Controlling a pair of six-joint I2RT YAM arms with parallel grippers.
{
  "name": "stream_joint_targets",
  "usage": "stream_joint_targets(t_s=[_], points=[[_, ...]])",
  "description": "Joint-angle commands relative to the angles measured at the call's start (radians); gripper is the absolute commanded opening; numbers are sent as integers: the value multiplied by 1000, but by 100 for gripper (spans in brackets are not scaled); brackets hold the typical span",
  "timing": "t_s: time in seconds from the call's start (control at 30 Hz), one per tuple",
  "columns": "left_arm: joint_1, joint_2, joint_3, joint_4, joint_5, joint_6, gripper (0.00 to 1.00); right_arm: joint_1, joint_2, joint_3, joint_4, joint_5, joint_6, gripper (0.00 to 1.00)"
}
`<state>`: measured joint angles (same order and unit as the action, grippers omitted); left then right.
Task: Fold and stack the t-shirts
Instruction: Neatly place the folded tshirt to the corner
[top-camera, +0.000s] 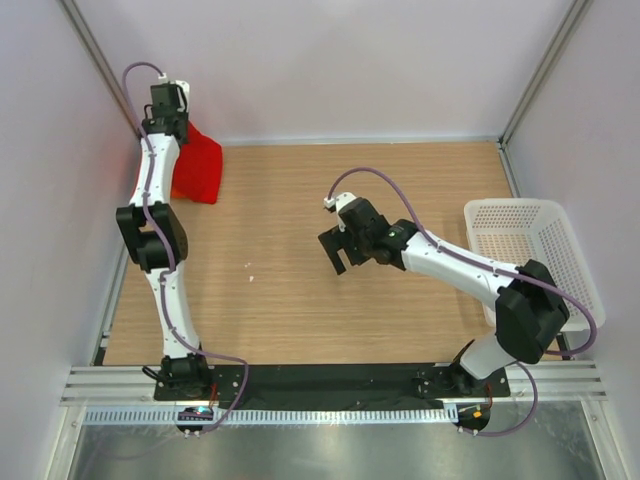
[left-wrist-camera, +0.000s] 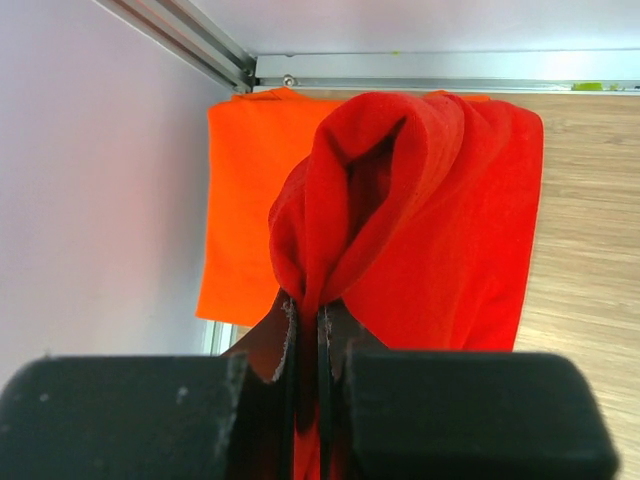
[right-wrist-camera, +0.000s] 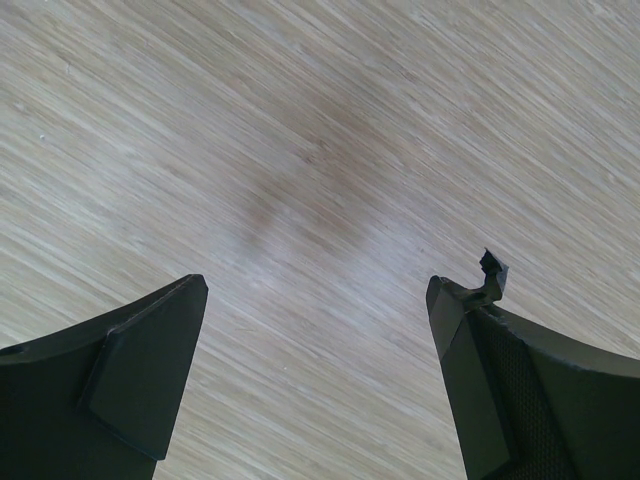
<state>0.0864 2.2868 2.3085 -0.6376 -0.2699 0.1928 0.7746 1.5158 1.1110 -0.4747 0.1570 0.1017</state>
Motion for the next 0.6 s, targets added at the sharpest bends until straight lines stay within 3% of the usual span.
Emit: stream_joint_targets(t_s=[0.0, 0.57], points=[[19, 23, 68, 72, 44, -15, 0, -3, 20, 53, 33, 4, 13, 100], [91, 178, 160, 205, -60, -23, 0, -5, 138, 157, -24, -2, -20, 100]])
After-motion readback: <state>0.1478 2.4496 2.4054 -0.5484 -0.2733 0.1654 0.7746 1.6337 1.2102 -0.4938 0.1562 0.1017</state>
